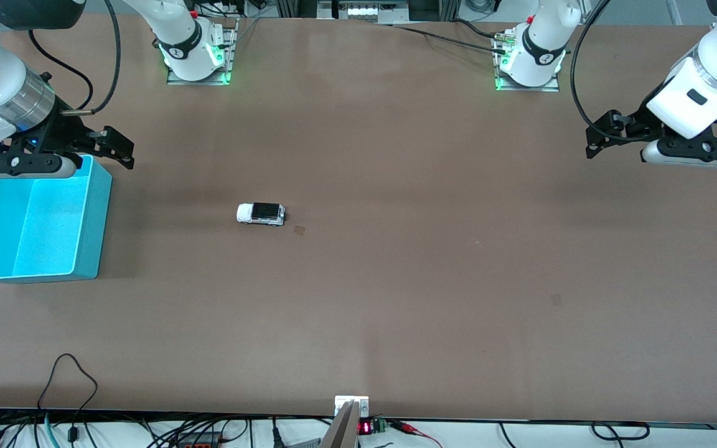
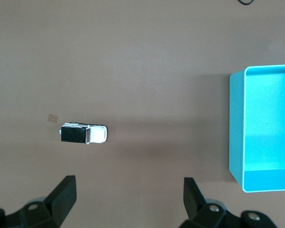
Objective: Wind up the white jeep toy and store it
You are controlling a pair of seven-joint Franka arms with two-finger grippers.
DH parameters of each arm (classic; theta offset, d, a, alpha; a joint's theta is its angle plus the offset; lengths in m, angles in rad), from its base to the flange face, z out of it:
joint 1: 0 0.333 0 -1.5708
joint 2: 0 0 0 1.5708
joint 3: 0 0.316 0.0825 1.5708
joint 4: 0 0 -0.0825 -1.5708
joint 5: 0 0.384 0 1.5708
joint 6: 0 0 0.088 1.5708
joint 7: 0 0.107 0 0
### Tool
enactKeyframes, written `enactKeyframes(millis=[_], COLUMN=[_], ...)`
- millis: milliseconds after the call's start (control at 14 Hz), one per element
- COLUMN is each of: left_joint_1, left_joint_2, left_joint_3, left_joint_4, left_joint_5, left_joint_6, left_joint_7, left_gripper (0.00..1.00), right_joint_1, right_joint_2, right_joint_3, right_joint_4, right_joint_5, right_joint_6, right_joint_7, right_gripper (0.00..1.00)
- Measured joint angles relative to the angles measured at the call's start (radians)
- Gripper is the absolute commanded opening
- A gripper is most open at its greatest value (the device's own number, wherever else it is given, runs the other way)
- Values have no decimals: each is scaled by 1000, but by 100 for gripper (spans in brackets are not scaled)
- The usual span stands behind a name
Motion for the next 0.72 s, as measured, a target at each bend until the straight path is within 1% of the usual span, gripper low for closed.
enactKeyframes(millis=[573,717], left_joint_1=[15,16], left_joint_2=[1,1], left_joint_3=[5,6], left_joint_4=[6,12], left_joint_5=[0,0], left_joint_6=[-17,-39], left_joint_7=[-3,-2], left_gripper=[100,100], right_joint_1=[0,1], right_joint_2=[0,0], right_joint_3=[0,0], right_joint_4=[0,0], right_joint_5=[0,0], right_joint_6=[0,0], right_joint_7=[0,0], right_gripper=[100,100])
